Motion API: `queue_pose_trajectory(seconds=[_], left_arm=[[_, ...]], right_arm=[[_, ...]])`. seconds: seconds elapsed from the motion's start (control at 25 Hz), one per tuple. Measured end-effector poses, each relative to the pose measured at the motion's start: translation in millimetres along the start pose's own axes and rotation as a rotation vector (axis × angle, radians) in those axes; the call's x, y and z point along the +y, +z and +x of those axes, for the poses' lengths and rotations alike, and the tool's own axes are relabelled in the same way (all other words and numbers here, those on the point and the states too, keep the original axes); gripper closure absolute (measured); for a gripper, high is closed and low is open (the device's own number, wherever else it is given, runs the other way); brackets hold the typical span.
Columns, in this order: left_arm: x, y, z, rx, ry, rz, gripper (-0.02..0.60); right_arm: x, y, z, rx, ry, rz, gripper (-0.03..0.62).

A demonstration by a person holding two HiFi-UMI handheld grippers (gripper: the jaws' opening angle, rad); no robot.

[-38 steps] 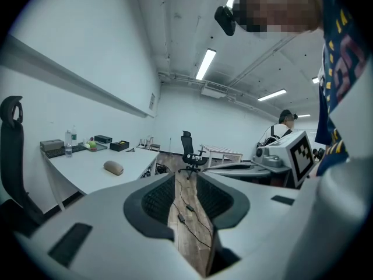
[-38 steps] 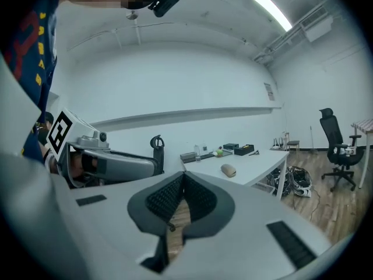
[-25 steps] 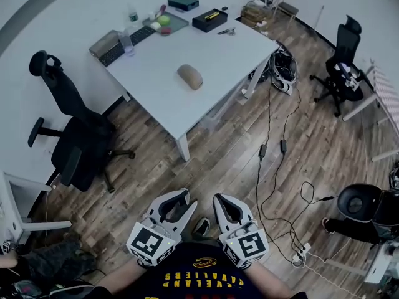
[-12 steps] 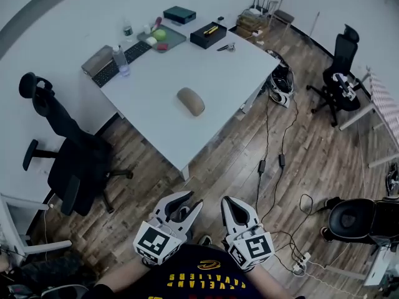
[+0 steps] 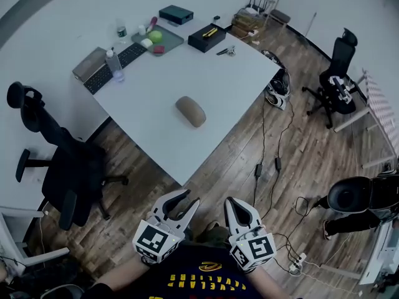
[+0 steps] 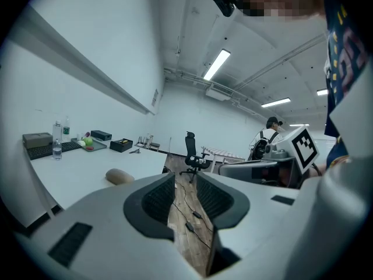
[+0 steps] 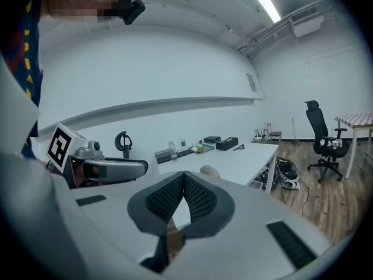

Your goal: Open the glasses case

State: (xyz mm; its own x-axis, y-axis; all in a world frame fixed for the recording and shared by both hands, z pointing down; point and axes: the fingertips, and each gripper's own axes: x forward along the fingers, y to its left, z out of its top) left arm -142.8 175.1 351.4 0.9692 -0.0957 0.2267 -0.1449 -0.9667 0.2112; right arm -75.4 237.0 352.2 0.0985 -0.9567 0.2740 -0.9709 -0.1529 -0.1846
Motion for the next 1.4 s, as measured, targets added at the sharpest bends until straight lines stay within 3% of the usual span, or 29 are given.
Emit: queue_pose_trajectory(seconds=[0.28,1.0,1.4], left_arm=[[21.8,2.6,31.9,0.014,0.029,-0.007,0.455],[69.6,36.1,174.9,0.051,0.315,-0.005,0.454],[107.0,16.1,186.9,0.122,0.428,0.0,0.454]], right_arm=[[-24.9,3.2,32.8,0.023,0.034,0.012,0.585],[-159.9,58.7,145.4,0.071,0.328,-0.04,0.585],[-171.7,43.1,203.4,0.145,0.42,-0.099,0.585]])
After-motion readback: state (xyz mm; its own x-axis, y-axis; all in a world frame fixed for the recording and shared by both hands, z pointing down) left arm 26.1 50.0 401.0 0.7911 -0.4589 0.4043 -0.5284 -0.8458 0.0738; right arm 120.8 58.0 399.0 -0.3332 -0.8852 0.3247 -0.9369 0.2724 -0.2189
